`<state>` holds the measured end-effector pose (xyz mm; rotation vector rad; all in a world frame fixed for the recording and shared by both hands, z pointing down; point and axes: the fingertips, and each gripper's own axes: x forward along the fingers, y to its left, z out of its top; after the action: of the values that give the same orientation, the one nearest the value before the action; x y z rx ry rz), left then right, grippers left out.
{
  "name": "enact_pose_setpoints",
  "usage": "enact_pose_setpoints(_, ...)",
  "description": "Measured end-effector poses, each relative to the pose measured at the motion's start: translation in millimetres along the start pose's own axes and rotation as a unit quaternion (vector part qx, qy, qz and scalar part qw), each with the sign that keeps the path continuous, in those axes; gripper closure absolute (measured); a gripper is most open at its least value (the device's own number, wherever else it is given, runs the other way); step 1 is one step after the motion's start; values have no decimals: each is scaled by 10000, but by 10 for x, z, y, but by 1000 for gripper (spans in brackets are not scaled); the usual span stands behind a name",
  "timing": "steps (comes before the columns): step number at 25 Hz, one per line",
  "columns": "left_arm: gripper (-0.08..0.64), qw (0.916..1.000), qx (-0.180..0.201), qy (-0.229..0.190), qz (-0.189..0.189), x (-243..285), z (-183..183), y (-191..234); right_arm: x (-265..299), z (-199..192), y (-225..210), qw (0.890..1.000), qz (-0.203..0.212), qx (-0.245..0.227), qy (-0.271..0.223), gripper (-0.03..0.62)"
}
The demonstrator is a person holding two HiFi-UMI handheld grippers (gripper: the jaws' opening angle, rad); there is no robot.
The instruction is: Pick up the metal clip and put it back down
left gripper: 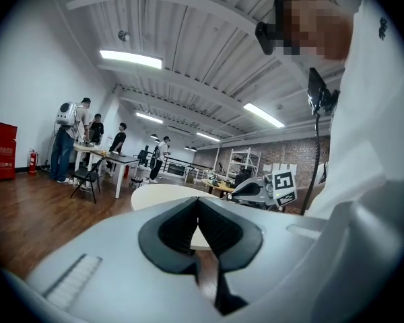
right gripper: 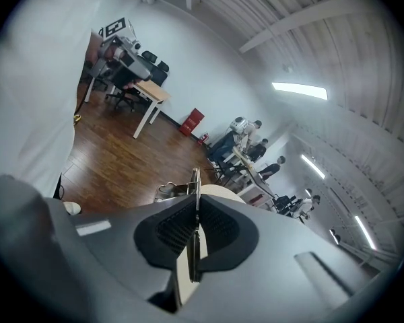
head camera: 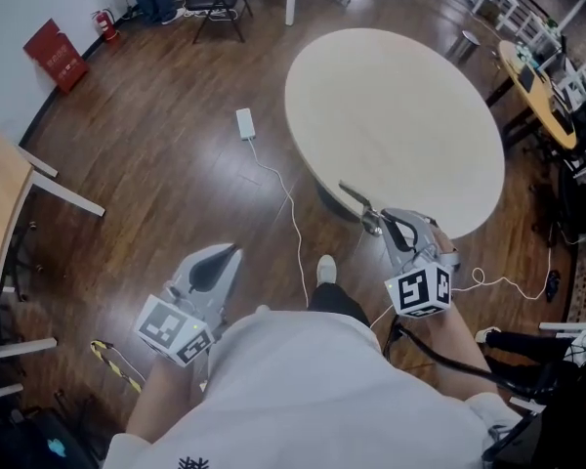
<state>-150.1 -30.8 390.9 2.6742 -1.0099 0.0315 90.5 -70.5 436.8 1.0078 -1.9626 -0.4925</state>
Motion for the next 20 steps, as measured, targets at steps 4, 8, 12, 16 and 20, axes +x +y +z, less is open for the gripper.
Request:
enact_pose_setpoints(4,561,10000,26,25,67,324,99,37,371,-527,-261,9998,-6,41,206,586)
enact_pose_setpoints(8,561,9999,28,53,89,641,218,-5,772,-1030,-469,9991,53,78,404,586)
enact_pose_setpoints(12,561,9997,38,193,107,937,269,-92,1169,-1552,-588,9980,153,124,603,586)
enact_pose_setpoints(16,561,9992,69,326,218,1171,333,-185,1498,-2024,-627,9964,298,124,781,586)
enact_pose_setpoints(20,561,9983,83,475,342,1341,367,-251,1794,-2380,-617,9949,398,108,919,586)
